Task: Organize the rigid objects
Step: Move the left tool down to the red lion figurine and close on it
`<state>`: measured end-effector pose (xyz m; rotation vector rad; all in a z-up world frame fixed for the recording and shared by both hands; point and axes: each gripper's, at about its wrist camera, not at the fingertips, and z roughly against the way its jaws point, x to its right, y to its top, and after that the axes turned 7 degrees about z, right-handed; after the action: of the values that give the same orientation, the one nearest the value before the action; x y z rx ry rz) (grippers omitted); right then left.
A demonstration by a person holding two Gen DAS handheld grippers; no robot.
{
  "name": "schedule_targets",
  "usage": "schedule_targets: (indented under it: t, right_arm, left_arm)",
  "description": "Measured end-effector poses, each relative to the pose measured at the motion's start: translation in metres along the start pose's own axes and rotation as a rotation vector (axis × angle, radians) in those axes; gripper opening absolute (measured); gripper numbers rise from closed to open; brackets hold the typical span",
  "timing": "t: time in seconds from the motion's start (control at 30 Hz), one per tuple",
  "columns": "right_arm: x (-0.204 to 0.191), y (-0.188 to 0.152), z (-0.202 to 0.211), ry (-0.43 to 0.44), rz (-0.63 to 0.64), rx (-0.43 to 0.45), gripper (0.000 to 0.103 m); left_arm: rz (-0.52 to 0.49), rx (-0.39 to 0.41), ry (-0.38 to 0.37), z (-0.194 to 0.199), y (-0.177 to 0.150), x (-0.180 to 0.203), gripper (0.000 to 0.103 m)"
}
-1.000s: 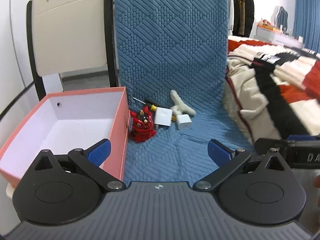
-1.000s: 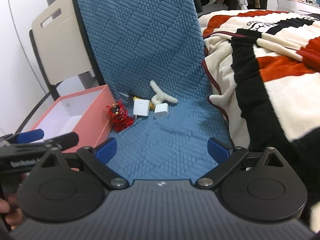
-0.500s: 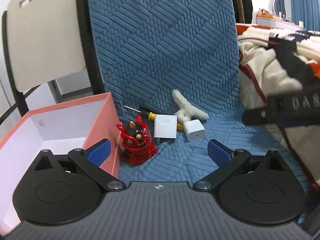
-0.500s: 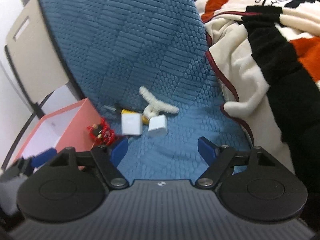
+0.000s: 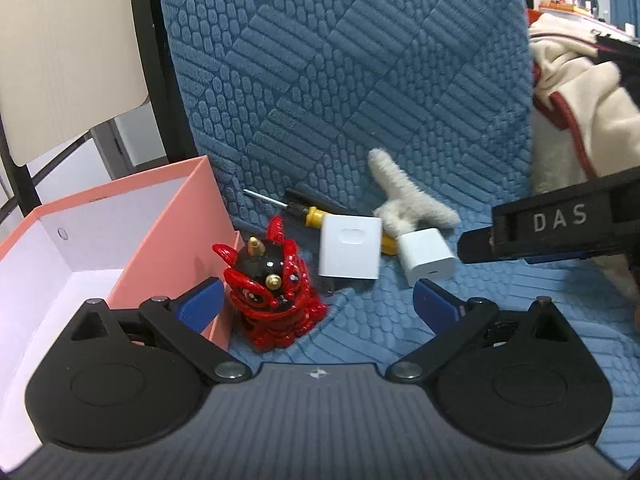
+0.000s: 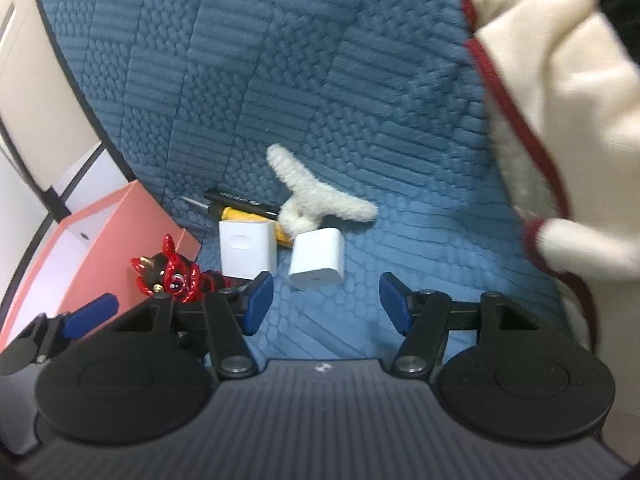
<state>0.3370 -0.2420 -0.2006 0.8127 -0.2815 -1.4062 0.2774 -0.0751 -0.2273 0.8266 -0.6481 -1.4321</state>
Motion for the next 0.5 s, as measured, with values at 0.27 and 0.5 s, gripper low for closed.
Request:
schedule_targets:
  t: [0.27, 0.5]
  right_arm:
    - [0.004, 0.016, -0.034, 0.0, -0.002, -0.007, 0.064]
    - [0.005, 0.023, -0.06, 0.02, 0.001, -0.076, 0.063]
  left_arm:
    - [-0.01, -0.007, 0.061, -0.021, 0.006, -0.003, 0.093]
    - [-0.053, 0.012, 0.121, -0.034, 0.008, 0.001, 0.088]
